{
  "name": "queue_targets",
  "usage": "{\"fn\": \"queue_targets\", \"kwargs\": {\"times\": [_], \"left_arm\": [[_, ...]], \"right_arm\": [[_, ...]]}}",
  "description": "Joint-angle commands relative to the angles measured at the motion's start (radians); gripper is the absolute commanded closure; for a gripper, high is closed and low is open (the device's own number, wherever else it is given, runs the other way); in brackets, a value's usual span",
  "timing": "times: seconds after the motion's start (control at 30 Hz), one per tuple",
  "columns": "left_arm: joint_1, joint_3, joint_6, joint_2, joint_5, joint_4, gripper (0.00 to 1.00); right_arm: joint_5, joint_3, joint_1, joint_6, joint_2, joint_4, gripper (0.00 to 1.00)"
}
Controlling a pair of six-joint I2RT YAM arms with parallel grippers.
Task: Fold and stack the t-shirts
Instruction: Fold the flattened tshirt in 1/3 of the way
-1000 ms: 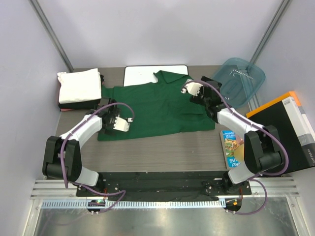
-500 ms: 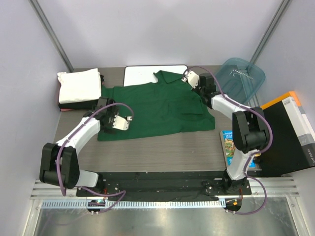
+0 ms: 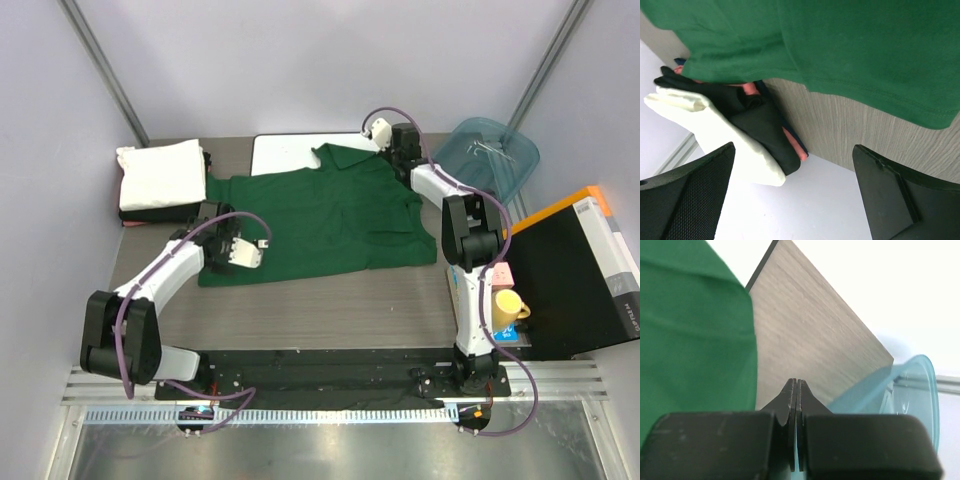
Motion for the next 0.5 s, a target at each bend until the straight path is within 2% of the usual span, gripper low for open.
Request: {"fn": "queue_targets", "kwargs": {"times": [0.0, 0.2, 0.47], "left_arm": [[-0.004, 0.043, -0.022, 0.032, -0.016, 0.013, 0.00], [-0.004, 0.083, -0.024, 0.053, -0.016, 0.012, 0.00], [0.004, 0.114, -0.024, 0.047, -0.001, 0.004, 0.00]], "right_arm": [[0.042, 0.093, -0.008, 0.020, 0.063, -0.022, 0.99], [0.097, -0.043, -0.042, 0.033, -0.004, -0.010, 0.99], [0.145, -0.245, -0.123, 0.010, -0.214, -0.007, 0.99]]}}
